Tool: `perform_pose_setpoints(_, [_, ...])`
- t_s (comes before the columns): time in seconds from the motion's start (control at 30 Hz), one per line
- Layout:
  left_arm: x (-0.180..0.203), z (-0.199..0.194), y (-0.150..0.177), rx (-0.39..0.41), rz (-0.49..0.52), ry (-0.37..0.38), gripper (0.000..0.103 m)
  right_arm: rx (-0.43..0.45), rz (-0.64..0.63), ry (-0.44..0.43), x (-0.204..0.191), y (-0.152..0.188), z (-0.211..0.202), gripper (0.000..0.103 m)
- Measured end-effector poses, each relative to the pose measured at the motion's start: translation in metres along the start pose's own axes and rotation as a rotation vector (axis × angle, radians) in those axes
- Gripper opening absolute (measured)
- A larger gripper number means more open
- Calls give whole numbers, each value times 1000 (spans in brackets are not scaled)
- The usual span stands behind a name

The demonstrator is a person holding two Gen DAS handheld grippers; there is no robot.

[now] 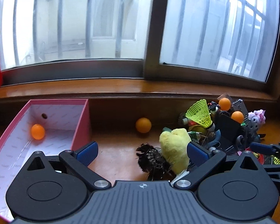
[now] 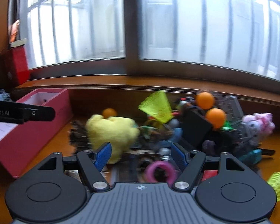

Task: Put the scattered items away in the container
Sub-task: 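Move left tool to orange ball by the wall while right tool reaches into pile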

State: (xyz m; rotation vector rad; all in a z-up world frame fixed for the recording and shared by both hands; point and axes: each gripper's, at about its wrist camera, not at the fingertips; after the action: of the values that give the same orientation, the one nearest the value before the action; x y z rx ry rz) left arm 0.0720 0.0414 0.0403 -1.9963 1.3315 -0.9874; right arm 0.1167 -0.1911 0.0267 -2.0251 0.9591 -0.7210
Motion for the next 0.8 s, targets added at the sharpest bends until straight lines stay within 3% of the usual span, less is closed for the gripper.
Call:
perform_pose_setpoints(0.43, [31, 34, 3, -48, 55, -7, 102, -79, 115, 177, 69, 46, -6, 70])
perform_pose_setpoints(0.8, [42, 73, -25, -11, 73, -109, 102, -95, 158, 138, 89, 76, -14, 70])
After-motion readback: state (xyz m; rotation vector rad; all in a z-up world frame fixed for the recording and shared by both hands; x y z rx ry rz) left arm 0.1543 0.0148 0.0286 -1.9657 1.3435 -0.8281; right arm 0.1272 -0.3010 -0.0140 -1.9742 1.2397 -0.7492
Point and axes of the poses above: each gripper's, at about its wrist camera, not at the fingertips, and z roughly the way its jaws point, x to its right, y to its underside, and after that the axes turned 14 degrees about -z, right-handed
